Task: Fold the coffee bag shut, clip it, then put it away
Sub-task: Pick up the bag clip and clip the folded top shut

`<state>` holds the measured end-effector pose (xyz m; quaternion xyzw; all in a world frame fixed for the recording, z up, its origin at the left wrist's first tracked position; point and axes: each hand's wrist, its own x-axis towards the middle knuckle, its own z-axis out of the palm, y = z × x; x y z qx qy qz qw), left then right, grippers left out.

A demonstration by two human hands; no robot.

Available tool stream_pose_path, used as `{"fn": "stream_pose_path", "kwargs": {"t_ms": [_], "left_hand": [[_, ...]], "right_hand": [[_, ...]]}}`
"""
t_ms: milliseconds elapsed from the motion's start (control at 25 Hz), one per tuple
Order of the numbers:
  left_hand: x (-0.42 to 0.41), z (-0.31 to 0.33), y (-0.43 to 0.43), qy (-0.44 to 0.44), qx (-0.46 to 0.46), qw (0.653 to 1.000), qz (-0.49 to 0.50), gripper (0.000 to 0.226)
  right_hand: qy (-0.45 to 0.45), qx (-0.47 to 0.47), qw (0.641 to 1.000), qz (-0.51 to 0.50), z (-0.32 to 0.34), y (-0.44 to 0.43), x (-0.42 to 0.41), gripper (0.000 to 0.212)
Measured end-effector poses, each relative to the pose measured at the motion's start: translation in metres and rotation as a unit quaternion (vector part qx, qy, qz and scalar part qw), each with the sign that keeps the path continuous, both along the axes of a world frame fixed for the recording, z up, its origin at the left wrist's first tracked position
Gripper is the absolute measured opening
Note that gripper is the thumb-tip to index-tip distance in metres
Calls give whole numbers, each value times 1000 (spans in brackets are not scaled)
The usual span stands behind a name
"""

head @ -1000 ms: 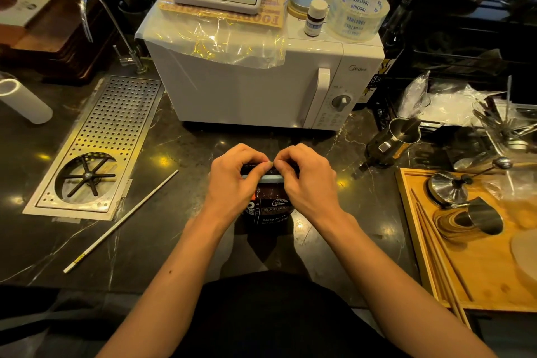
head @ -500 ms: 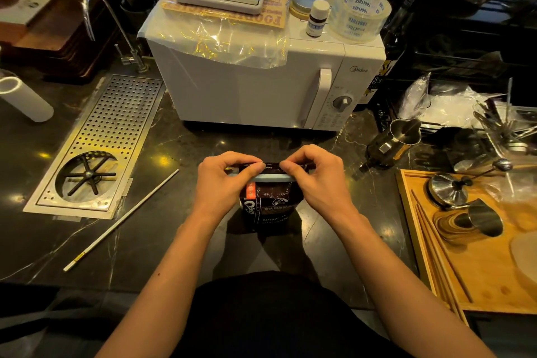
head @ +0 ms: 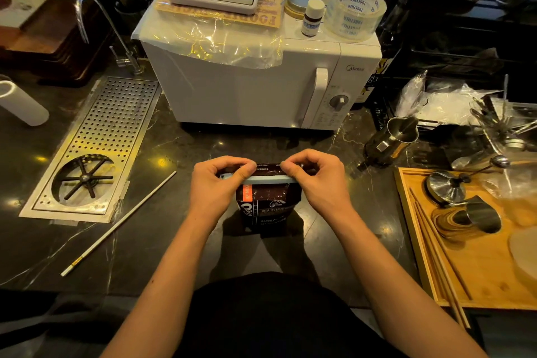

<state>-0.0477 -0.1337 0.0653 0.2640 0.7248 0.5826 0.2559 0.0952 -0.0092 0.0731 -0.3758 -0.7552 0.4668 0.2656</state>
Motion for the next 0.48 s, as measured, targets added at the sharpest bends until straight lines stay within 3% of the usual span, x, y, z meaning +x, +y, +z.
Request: {"fn": "stream_pose_path", "kwargs": {"t_ms": [200,480], "left_hand": [[1,-3,1,-24,0,1000,-4,6],[-4,-3,0,13,-17,999,-32,10]], "right_hand": [[21,-44,997,-54,-5,1,4,17],[-2,-28,1000,3,1,9,5,10]]}}
